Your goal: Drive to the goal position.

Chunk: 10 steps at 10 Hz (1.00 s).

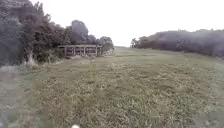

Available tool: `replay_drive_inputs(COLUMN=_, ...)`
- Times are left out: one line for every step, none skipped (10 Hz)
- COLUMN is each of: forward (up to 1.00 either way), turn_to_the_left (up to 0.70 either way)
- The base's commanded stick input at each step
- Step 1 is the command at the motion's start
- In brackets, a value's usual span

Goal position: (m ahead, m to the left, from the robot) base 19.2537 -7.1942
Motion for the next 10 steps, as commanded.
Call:
replay_drive_inputs(forward=0.5, turn_to_the_left=0.0)
replay_drive_inputs(forward=0.5, turn_to_the_left=0.0)
replay_drive_inputs(forward=0.5, turn_to_the_left=0.0)
replay_drive_inputs(forward=0.5, turn_to_the_left=0.0)
replay_drive_inputs(forward=0.37, turn_to_the_left=0.0)
replay_drive_inputs(forward=0.15, turn_to_the_left=0.0)
replay_drive_inputs(forward=0.03, turn_to_the_left=0.0)
replay_drive_inputs(forward=0.0, turn_to_the_left=0.0)
replay_drive_inputs(forward=0.0, turn_to_the_left=0.0)
replay_drive_inputs(forward=0.0, turn_to_the_left=0.0)
